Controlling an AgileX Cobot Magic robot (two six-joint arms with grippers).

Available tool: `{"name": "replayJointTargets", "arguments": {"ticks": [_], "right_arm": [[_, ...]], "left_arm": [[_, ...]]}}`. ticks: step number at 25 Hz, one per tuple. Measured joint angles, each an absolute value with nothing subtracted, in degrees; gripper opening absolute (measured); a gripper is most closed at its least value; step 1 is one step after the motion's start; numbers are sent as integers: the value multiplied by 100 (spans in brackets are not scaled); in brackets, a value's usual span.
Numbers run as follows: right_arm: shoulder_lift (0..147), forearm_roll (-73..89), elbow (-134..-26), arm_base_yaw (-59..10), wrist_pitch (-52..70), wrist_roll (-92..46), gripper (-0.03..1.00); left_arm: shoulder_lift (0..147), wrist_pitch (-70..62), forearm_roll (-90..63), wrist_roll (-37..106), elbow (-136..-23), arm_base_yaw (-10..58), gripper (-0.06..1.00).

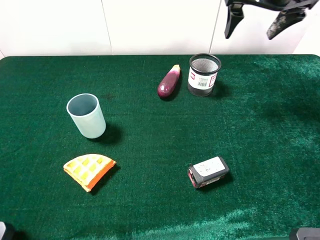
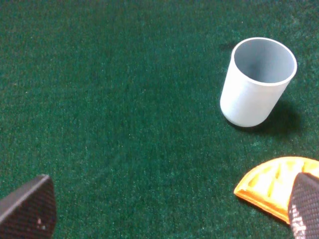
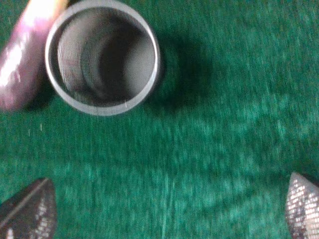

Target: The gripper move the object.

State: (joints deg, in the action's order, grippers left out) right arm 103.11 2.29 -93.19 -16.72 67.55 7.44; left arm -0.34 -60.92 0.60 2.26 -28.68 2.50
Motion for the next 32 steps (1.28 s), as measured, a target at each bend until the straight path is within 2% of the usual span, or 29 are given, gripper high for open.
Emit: {"name": "replayJointTargets", "arguments": {"ticks": [6,20,32], "right_arm": [[9715,235,-9101,-1672,6936,764,70],[7256,246,-7629,-1672,6963,764,70],[4491,251,-5782,-1643,6976,875,70]], "left_arm": [[-34,-6092,60,226,-2868,250,94],[-34,-6092,60,226,-2868,250,94],[-34,-6092,60,226,-2868,250,94]]}}
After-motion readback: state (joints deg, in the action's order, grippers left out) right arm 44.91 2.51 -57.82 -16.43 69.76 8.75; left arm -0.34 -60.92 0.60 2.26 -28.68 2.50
